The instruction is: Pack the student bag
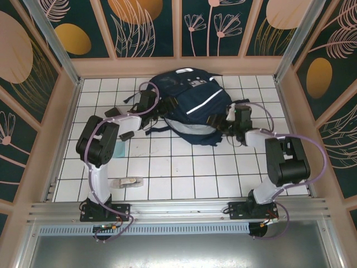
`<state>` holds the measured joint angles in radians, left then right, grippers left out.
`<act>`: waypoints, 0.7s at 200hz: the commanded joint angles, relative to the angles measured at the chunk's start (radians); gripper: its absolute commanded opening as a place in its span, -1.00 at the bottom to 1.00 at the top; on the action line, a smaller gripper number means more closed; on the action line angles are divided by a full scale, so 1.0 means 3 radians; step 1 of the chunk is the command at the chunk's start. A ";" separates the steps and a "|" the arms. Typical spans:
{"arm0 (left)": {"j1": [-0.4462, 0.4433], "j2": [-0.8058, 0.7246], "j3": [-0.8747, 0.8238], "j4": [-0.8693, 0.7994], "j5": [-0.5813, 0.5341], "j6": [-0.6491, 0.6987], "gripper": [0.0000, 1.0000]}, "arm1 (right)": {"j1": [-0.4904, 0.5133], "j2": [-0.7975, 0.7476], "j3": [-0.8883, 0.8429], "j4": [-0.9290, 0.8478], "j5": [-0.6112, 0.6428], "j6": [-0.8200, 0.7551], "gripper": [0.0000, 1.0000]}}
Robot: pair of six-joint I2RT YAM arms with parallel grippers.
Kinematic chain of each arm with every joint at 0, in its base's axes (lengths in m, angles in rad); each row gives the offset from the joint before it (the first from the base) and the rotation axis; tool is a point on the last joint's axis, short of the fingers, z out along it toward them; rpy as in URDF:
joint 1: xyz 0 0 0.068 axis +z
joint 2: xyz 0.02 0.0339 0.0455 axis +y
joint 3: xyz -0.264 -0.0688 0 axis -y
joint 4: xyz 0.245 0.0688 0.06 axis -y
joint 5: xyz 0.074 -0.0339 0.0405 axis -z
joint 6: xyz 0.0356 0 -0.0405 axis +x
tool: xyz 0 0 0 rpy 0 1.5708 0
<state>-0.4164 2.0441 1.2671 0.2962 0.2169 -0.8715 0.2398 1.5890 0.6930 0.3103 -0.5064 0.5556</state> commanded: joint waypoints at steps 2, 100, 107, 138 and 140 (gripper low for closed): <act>0.0006 0.0299 0.0427 0.0112 0.0019 0.0077 0.86 | 0.0573 -0.0088 -0.0249 0.0161 -0.0106 0.0468 0.29; 0.0391 0.0436 0.1534 -0.0993 -0.0391 0.0844 0.85 | 0.1085 -0.0350 0.1141 -0.1445 0.0418 -0.0194 0.64; 0.0379 0.0340 0.1520 -0.1119 -0.0396 0.0934 0.85 | 0.0994 -0.0429 0.1159 -0.1579 0.0543 -0.0278 0.65; 0.0281 -0.0206 0.0912 -0.1156 -0.0059 0.0889 0.82 | 0.0140 -0.0584 0.1018 -0.1646 0.0752 -0.0415 0.67; 0.0268 -0.0242 0.0868 -0.1152 -0.0055 0.0882 0.82 | 0.0090 -0.0579 0.1005 -0.1631 0.0775 -0.0418 0.67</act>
<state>-0.2878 2.1258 1.6352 0.0170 0.1379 -0.6460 0.4305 1.4334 1.0130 -0.0769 -0.3801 0.5014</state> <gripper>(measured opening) 0.910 0.833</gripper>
